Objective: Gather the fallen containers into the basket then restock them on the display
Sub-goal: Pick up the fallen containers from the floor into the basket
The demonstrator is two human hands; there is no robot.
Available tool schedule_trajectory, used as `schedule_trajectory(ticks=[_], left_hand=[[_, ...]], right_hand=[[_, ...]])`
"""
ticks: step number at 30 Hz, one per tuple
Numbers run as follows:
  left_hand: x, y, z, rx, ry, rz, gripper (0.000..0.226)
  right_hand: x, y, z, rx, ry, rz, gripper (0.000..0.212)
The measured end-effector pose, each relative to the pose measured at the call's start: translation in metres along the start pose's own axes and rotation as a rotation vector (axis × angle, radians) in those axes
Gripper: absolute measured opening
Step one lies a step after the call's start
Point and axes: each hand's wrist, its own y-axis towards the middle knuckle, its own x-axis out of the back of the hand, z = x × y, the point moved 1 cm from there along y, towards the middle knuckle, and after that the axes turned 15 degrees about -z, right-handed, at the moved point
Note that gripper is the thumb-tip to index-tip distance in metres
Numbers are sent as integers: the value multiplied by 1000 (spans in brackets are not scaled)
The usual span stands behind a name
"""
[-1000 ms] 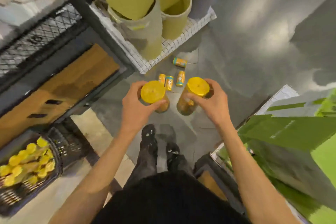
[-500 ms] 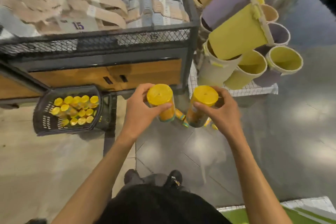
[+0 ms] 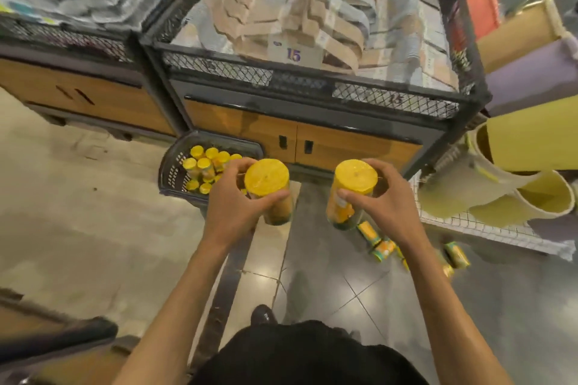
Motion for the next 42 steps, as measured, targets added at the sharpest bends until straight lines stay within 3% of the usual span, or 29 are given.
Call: schedule_trajectory(ticks=[8,23,26,33,42], left_hand=[[80,40,64,150,33,-169,70],[87,177,150,315,199,-306,67],[87,201,167,362,219,-346,68],[96,252,216,442,278,-286,67],[116,335,330,440,414,-87,70]], right_hand=[[-106,22,43,60,-15,166,67],[-285,146,41,175,-139,524,84],[-313,171,40,179,-164,577,80],[-386,200,37,162,-265,582,79],[-502,202,9,32,-353,541,61]])
